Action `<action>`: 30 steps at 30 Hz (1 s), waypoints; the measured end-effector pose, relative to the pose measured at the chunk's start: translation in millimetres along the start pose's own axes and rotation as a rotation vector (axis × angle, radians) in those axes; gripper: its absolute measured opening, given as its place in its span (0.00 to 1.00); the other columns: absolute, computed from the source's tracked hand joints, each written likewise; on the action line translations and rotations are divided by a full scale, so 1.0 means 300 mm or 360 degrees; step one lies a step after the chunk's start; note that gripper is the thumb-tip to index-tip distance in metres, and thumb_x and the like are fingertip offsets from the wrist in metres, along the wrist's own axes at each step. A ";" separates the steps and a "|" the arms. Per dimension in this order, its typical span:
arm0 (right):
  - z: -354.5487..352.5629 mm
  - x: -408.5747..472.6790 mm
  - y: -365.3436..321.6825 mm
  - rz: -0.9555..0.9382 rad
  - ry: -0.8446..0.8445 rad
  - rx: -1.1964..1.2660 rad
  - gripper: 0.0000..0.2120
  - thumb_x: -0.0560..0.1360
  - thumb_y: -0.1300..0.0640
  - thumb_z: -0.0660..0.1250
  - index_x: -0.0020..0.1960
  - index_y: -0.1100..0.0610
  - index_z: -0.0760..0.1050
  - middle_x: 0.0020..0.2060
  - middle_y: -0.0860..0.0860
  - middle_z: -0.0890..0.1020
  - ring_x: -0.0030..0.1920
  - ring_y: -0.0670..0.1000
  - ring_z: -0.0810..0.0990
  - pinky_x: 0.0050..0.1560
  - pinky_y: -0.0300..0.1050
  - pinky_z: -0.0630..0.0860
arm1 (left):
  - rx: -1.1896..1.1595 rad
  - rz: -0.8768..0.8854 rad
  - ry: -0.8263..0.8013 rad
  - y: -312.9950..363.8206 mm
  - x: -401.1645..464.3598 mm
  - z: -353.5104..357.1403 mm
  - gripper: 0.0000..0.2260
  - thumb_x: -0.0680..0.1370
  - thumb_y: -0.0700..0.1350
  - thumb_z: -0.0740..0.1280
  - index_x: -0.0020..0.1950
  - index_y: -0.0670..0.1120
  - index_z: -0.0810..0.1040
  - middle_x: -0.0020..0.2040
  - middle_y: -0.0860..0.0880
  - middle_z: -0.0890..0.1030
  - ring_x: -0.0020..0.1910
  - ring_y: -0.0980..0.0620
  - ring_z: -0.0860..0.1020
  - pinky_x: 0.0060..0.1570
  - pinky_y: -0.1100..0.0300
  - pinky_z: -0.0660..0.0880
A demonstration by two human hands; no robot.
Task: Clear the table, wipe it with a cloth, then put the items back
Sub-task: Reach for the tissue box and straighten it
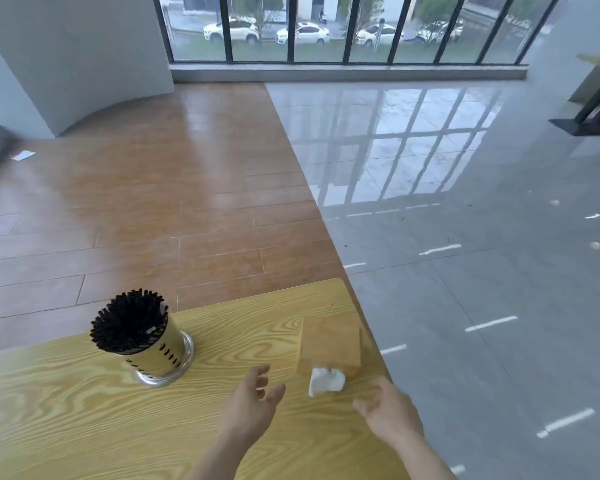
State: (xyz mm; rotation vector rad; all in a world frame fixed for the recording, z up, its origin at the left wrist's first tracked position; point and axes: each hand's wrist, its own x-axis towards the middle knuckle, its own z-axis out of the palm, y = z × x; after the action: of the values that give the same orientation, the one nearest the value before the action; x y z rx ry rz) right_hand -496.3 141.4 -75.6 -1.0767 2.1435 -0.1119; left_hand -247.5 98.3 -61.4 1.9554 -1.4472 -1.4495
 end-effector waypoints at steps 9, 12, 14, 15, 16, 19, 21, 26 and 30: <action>-0.070 0.167 -0.040 -0.0404 -0.0096 0.0399 0.40 0.68 0.45 0.80 0.75 0.47 0.66 0.66 0.43 0.78 0.68 0.47 0.75 0.65 0.44 0.73 | -0.0019 0.0032 -0.0003 0.132 0.104 0.167 0.33 0.74 0.52 0.73 0.76 0.59 0.63 0.71 0.57 0.72 0.71 0.53 0.71 0.64 0.52 0.72; -0.080 0.190 -0.062 -0.0440 -0.0147 0.0529 0.38 0.69 0.52 0.80 0.75 0.48 0.67 0.59 0.39 0.77 0.59 0.40 0.74 0.59 0.36 0.70 | -0.0082 0.0031 0.0004 0.145 0.129 0.198 0.29 0.75 0.47 0.72 0.74 0.59 0.66 0.64 0.58 0.77 0.67 0.54 0.75 0.58 0.56 0.73; -0.088 0.206 -0.081 -0.0471 -0.0140 0.0576 0.37 0.70 0.54 0.80 0.75 0.49 0.69 0.58 0.38 0.78 0.57 0.39 0.74 0.56 0.32 0.70 | -0.0153 0.0024 0.0049 0.159 0.129 0.206 0.28 0.76 0.45 0.72 0.73 0.58 0.66 0.60 0.61 0.77 0.63 0.55 0.76 0.54 0.57 0.74; -0.098 0.213 -0.097 -0.0496 -0.0142 0.0585 0.36 0.70 0.54 0.80 0.74 0.49 0.69 0.57 0.37 0.78 0.56 0.37 0.75 0.53 0.28 0.70 | -0.0179 0.0019 0.0086 0.168 0.132 0.206 0.27 0.76 0.46 0.72 0.73 0.58 0.67 0.59 0.63 0.77 0.61 0.57 0.77 0.53 0.58 0.74; -0.111 0.221 -0.116 -0.0520 -0.0143 0.0599 0.34 0.71 0.55 0.79 0.73 0.48 0.70 0.56 0.36 0.78 0.54 0.34 0.75 0.50 0.26 0.70 | -0.0201 0.0011 0.0128 0.178 0.138 0.204 0.26 0.76 0.48 0.72 0.73 0.58 0.68 0.58 0.63 0.78 0.59 0.58 0.79 0.51 0.59 0.75; -0.151 0.263 -0.163 -0.0552 -0.0117 0.0678 0.28 0.72 0.52 0.78 0.69 0.47 0.75 0.55 0.36 0.82 0.51 0.30 0.78 0.45 0.23 0.74 | -0.0264 -0.0027 0.0264 0.221 0.170 0.190 0.21 0.76 0.52 0.71 0.69 0.57 0.72 0.58 0.59 0.81 0.53 0.60 0.80 0.45 0.60 0.76; -0.171 0.295 -0.189 -0.0537 -0.0062 0.0741 0.21 0.73 0.51 0.76 0.65 0.48 0.77 0.52 0.38 0.84 0.51 0.31 0.81 0.44 0.26 0.75 | -0.0324 -0.0042 0.0344 0.255 0.200 0.183 0.16 0.78 0.52 0.69 0.65 0.58 0.75 0.55 0.57 0.83 0.51 0.60 0.81 0.42 0.61 0.75; -0.180 0.357 -0.229 -0.0472 -0.0005 0.0781 0.17 0.77 0.52 0.72 0.64 0.51 0.77 0.53 0.43 0.84 0.54 0.39 0.81 0.50 0.33 0.76 | -0.0432 -0.0074 0.0384 0.290 0.255 0.195 0.17 0.79 0.50 0.67 0.68 0.56 0.76 0.55 0.59 0.82 0.53 0.58 0.80 0.55 0.51 0.79; -0.160 0.386 -0.237 -0.0417 0.0031 0.0823 0.18 0.79 0.55 0.69 0.68 0.51 0.76 0.56 0.45 0.84 0.57 0.44 0.82 0.59 0.44 0.78 | -0.0486 -0.0087 0.0376 0.289 0.278 0.223 0.18 0.80 0.43 0.66 0.69 0.57 0.74 0.58 0.60 0.80 0.53 0.59 0.80 0.49 0.58 0.77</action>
State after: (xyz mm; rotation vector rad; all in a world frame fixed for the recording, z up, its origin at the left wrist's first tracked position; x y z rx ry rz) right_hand -524.8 0.2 -79.3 -1.0322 1.8281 -0.7563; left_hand -352.1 9.5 -72.8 1.9077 -1.0140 -1.3190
